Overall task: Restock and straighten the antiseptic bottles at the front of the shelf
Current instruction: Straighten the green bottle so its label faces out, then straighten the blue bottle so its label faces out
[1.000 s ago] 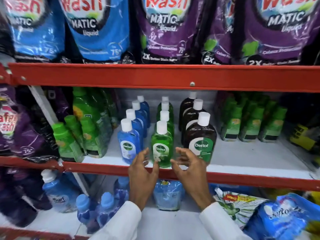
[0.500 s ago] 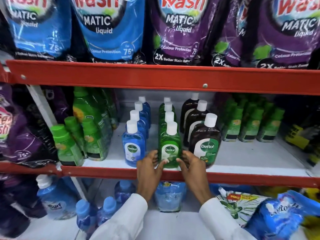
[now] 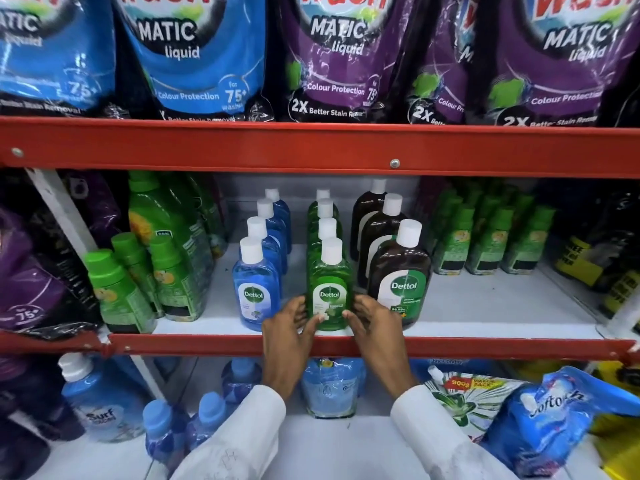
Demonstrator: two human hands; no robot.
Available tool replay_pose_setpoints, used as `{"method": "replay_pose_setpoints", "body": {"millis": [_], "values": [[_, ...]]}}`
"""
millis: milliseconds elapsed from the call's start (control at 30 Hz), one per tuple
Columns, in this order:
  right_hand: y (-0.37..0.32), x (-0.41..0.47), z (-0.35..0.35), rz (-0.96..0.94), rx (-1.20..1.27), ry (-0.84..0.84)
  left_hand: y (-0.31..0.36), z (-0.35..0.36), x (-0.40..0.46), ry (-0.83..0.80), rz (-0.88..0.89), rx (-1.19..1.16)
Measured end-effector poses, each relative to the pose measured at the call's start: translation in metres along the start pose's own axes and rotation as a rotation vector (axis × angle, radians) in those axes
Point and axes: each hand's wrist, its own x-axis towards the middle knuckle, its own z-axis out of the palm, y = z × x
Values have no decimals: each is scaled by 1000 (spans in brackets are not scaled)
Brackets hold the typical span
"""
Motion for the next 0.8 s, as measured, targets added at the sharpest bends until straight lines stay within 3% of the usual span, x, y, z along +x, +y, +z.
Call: {"method": "replay_pose_setpoints", "body": {"millis": [133, 233, 267, 367, 433, 500, 567, 667, 800], "values": [[-4, -6, -9, 44, 54, 35, 8, 3, -2, -16, -3, -36], [-9, -23, -11, 61, 159, 218, 9, -10, -14, 2, -3, -57], [-11, -30, -16, 30, 165, 296, 12, -13, -20, 65, 23, -50], [-48, -37, 34, -108, 196, 308, -4, -82, -23, 423, 70, -30], [-59, -34, 50, -138, 201, 246, -10, -98, -14, 497, 61, -59], [-61, -31, 63, -132, 177, 136, -23, -101, 0, 418, -23, -51], [-62, -27, 75, -115, 146, 38, -33, -101, 12, 230, -77, 5], [-64, -17, 86, -131, 93, 8, -43, -98, 22, -7, -74, 47], [-64, -7, 101, -117, 44, 10, -50, -102, 30, -49, -29, 25]]}}
